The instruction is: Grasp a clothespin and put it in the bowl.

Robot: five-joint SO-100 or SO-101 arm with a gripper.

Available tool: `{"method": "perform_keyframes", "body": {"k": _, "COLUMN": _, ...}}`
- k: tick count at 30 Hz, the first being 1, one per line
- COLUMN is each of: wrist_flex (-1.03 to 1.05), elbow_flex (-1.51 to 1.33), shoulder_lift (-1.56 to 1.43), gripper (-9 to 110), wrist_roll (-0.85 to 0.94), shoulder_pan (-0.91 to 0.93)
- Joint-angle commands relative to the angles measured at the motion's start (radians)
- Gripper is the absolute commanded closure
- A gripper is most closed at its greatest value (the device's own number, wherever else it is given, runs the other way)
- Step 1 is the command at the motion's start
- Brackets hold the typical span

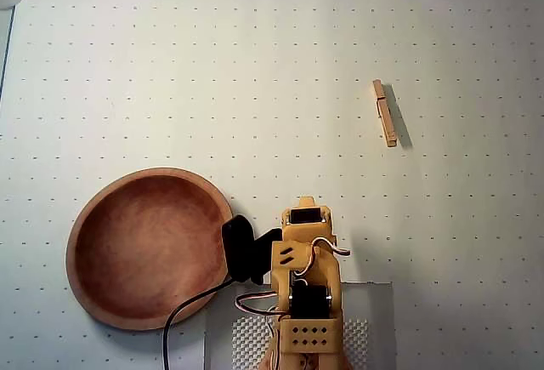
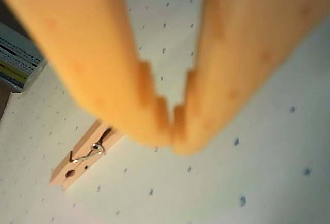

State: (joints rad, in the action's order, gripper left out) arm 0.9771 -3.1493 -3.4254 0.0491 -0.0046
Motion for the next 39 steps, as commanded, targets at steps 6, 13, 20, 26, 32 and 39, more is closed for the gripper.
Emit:
{"method": "perform_keyframes", "body": {"k": 6, "wrist_flex": 0.0, "elbow_flex": 0.023, "shoulder_lift": -0.012, "gripper": 105, "wrist_roll": 0.008, "shoulder_pan": 0.002}}
{"method": "perform_keyframes", "body": {"k": 13, "wrist_flex": 0.0, "elbow_flex": 0.023, "shoulder_lift": -0.012, "gripper": 105, "wrist_roll": 0.008, "shoulder_pan": 0.002}}
{"method": "perform_keyframes", "body": {"k": 20, "wrist_flex": 0.0, "elbow_flex": 0.023, "shoulder_lift": -0.012, "gripper": 105, "wrist_roll": 0.005, "shoulder_pan": 0.005}}
{"method": "perform_keyframes", "body": {"k": 26, "wrist_flex": 0.002, "elbow_flex": 0.034, "shoulder_lift": -0.012, "gripper": 105, "wrist_roll": 0.008, "shoulder_pan": -0.002}}
{"method": "perform_keyframes", "body": {"k": 32, "wrist_flex": 0.005, "elbow_flex": 0.138, "shoulder_lift": -0.011, "gripper": 105, "wrist_roll": 0.009, "shoulder_pan": -0.002}}
{"method": "perform_keyframes", "body": {"k": 39, "wrist_flex": 0.005, "elbow_flex": 0.29, "shoulder_lift": -0.011, "gripper": 105, "wrist_roll": 0.16, "shoulder_pan": 0.008}}
